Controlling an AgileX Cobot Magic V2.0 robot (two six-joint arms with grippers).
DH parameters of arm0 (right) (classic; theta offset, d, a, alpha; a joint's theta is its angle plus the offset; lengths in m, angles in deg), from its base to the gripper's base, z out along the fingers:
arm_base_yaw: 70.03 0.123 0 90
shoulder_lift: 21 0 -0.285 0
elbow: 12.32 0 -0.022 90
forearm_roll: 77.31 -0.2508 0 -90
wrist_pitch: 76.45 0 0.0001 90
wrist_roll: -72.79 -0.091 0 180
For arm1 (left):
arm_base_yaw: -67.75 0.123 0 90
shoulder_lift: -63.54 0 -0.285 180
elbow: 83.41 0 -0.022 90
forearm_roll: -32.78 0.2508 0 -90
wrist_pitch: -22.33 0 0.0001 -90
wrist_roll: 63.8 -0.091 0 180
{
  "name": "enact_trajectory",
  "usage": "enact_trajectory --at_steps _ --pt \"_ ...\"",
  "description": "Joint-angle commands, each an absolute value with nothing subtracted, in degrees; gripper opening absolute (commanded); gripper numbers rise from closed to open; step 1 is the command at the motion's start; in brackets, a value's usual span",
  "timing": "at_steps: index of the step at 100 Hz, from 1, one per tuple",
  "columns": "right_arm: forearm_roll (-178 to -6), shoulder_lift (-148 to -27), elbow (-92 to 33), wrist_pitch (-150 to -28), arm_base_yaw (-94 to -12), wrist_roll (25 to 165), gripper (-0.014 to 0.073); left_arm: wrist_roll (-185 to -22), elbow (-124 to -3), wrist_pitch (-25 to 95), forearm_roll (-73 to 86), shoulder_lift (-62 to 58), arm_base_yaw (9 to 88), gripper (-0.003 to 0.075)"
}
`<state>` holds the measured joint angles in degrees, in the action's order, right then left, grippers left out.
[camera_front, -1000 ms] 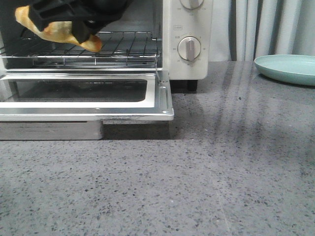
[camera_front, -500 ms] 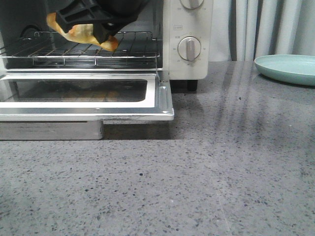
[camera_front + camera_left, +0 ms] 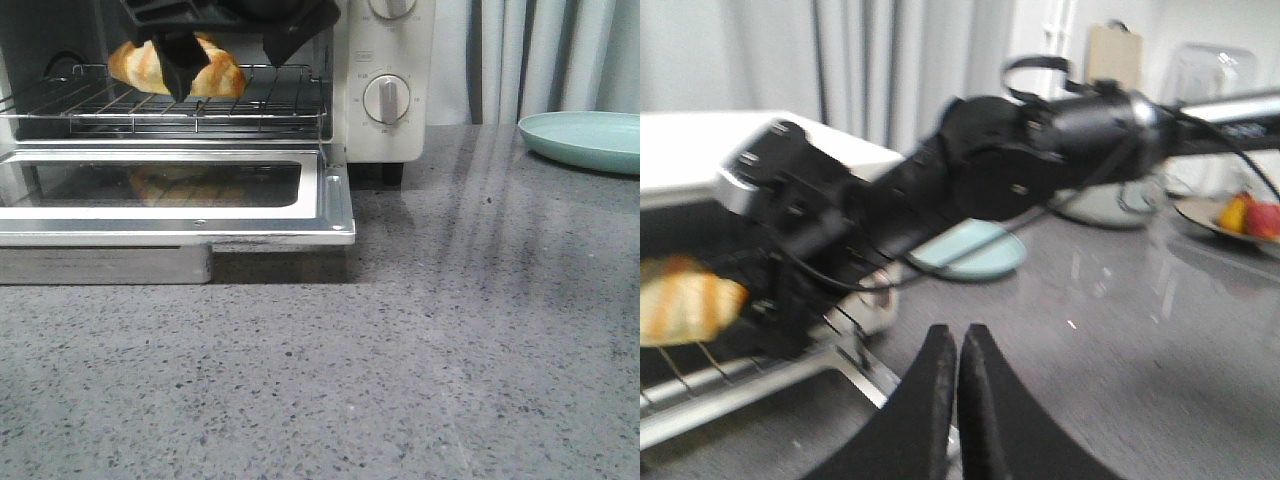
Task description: Put bread in oven
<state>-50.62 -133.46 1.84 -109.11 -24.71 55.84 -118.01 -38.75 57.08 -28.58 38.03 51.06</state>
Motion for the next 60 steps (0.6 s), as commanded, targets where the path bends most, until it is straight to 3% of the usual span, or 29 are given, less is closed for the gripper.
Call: enact_trajectory --at_steps 1,22,27,38,60 --pt "-49.5 -127.6 3.7 -109.7 -22.2 55.6 0.0529 -117.5 -40.4 50.2 -31.1 38.5 50.9 -0.0022" --pt "-49.2 -122.6 3.4 -115.5 -12.6 55.6 0.0339 -117.5 -38.6 46.9 -26.9 41.3 50.9 -0.0022" --pt "-48.8 -121.1 3.2 -117.2 -10.6 55.6 0.0239 -117.5 -37.3 45.7 -26.2 42.4 50.9 -0.0021" --pt "-45.5 -115.4 1.0 -118.1 -7.1 55.6 -0.0071 -117.5 -34.3 40.9 -25.7 45.0 50.9 -0.0021" --pt "-34.5 -92.9 -14.9 -117.0 -6.5 48.5 -0.0048 -117.5 -29.0 36.6 -22.1 51.4 50.9 -0.0021"
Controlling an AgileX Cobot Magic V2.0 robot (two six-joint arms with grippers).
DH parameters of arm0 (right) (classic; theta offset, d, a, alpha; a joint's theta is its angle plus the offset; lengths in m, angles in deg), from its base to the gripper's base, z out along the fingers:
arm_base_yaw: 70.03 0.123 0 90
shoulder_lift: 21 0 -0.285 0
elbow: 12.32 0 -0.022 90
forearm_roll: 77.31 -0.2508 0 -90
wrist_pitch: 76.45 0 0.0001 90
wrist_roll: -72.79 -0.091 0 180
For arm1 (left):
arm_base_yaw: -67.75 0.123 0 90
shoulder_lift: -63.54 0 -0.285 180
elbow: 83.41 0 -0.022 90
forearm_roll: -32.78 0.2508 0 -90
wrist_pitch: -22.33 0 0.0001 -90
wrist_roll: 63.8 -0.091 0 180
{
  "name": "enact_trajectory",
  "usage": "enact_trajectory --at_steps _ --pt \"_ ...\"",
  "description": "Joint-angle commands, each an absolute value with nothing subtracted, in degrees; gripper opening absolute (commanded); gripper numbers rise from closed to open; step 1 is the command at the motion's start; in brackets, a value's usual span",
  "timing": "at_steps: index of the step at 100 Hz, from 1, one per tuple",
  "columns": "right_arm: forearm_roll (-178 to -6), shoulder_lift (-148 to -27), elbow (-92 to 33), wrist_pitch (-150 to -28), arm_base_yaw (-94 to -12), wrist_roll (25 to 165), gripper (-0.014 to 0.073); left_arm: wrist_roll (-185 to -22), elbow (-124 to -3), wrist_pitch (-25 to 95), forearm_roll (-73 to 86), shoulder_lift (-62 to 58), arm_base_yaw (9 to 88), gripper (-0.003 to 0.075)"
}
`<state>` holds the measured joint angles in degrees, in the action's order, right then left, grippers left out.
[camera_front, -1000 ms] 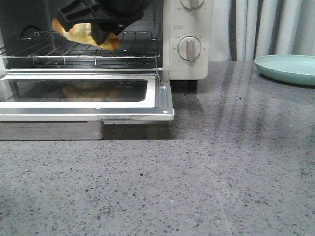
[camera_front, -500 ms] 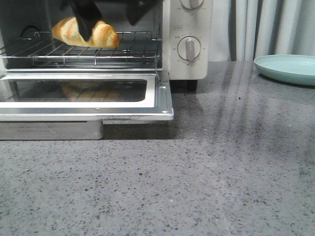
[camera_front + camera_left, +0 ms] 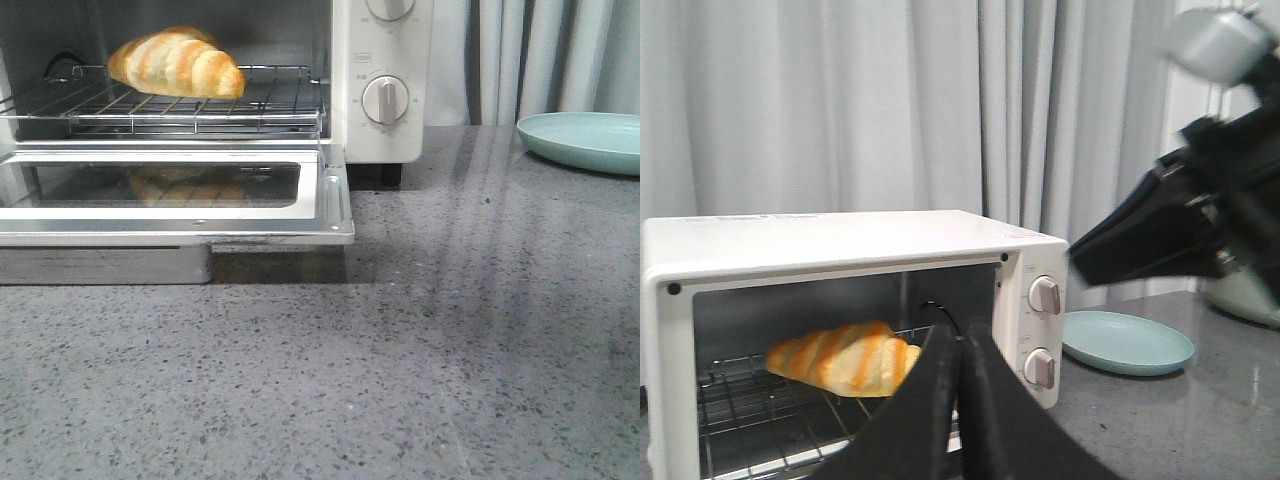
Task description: Put bread in oven
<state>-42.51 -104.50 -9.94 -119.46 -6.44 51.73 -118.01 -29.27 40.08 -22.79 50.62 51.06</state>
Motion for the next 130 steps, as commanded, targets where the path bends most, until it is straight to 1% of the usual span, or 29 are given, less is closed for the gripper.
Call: enact_trajectory --at_steps 1,15,30,40,52,64,80,130 --pt "-33.9 -92.1 -15.7 -116.9 -6.5 48.2 -0.0048 -117.5 -28.9 36.6 -22.1 51.4 50.9 -0.0021" --pt "-24.8 -73.7 -31.8 -114.3 -6.8 41.3 -0.0048 -117.5 -26.3 36.6 -21.8 51.7 50.9 -0.0021" --pt "-23.1 -54.6 -46.4 -112.3 -6.8 39.2 -0.0048 -117.5 -24.2 36.2 -21.8 51.7 50.9 -0.0021" --pt "-23.5 -43.3 -51.4 -116.0 -6.8 34.6 -0.0048 -117.5 -22.8 34.2 -22.0 51.7 50.9 -0.0021" --pt "-23.6 -35.6 -54.3 -119.1 -6.8 34.9 -0.0048 -117.5 -21.8 31.8 -22.0 51.7 50.9 -0.0021" --pt "-23.5 -32.9 -56.1 -119.0 -6.8 34.9 -0.0048 -117.5 -21.8 31.6 -22.0 51.7 50.9 -0.0021" --pt "-23.6 -33.1 -57.6 -117.3 -6.8 34.9 -0.0048 -117.5 -21.8 32.0 -22.2 51.7 50.9 -0.0021" --pt "-23.6 -33.1 -57.6 -117.4 -6.8 34.9 -0.0048 -117.5 -21.8 32.0 -22.2 51.7 50.9 -0.0021"
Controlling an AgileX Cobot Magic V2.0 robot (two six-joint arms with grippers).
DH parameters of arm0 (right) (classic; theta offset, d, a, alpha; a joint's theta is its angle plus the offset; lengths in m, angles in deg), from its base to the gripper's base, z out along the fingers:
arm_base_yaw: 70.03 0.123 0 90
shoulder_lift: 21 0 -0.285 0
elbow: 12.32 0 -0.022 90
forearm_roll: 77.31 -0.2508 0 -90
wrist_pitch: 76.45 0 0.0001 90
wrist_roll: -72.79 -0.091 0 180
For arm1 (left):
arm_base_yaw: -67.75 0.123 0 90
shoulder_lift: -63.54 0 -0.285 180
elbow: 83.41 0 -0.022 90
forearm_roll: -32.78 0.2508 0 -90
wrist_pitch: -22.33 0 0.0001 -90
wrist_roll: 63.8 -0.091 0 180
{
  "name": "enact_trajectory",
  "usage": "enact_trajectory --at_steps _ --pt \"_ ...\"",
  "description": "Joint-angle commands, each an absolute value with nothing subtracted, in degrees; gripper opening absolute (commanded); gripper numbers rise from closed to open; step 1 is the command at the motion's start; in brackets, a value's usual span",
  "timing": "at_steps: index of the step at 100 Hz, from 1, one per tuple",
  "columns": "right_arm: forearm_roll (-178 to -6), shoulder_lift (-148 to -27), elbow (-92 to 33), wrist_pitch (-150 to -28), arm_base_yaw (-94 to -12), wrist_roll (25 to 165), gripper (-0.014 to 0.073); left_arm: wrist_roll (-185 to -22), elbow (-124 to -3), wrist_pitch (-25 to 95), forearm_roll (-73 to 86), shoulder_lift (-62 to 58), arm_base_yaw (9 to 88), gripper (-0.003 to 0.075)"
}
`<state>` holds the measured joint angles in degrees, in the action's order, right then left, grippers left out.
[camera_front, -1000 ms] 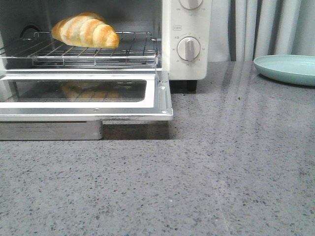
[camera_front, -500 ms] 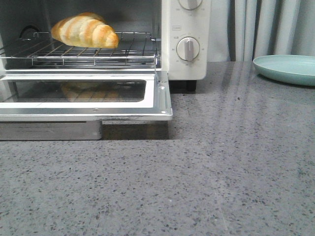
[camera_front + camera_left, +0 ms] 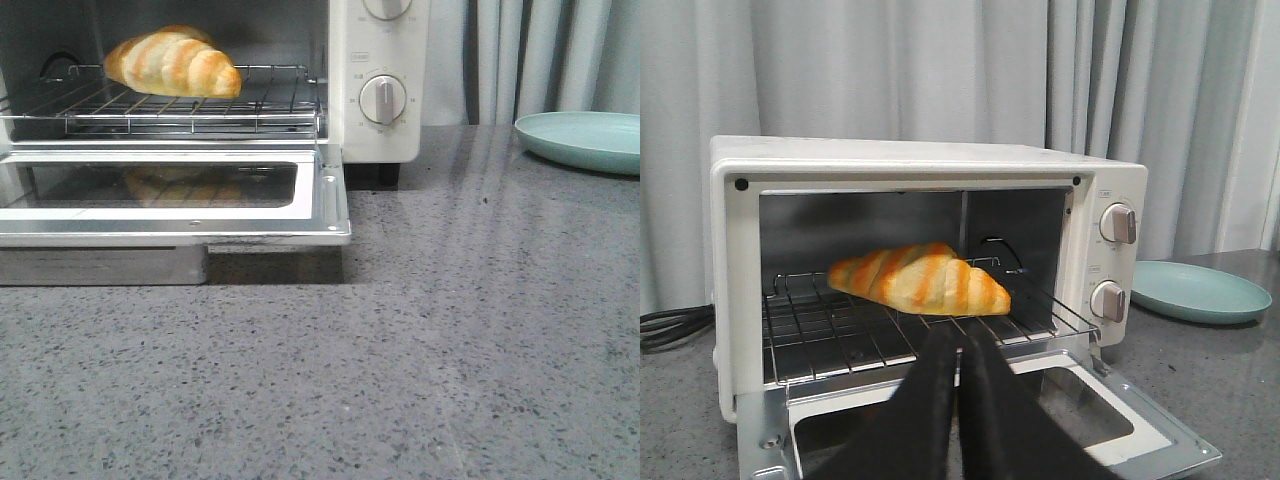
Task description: Put bread in oven
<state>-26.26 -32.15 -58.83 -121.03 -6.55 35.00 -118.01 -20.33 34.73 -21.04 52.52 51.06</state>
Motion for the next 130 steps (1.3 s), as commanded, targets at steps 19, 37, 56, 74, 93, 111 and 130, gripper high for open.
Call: enact_trajectory --at_steps 19,37,56,74,93,111,130 --pt "-23.6 -33.1 -57.6 -117.4 -6.8 34.9 -0.0048 -117.5 -21.5 32.0 -22.2 51.7 50.9 -0.0021" --pt "-23.5 -33.1 -57.6 -117.4 -6.8 34.9 -0.0048 -116.8 -19.6 31.9 -7.3 51.7 52.2 -0.0021" --pt "-23.5 -33.1 -57.6 -117.4 -6.8 34.9 -0.0048 -79.9 -13.0 28.8 21.2 51.7 57.7 -0.0021" --pt "-23.5 -33.1 -57.6 -117.4 -6.8 34.9 -0.0048 -70.1 -6.3 26.4 26.1 53.3 61.7 -0.0021" --pt "-23.5 -33.1 -57.6 -117.4 -6.8 34.9 -0.0048 -70.7 -4.9 29.3 26.7 56.6 62.2 -0.0021" --pt "-23.5 -33.1 -57.6 -117.4 -6.8 34.9 -0.0048 -70.7 -4.9 39.1 26.8 57.7 62.2 -0.0021" --pt "-23.5 -33.1 -57.6 -117.4 -6.8 34.9 -0.0048 -70.7 -4.8 38.7 26.5 57.7 62.2 -0.0021"
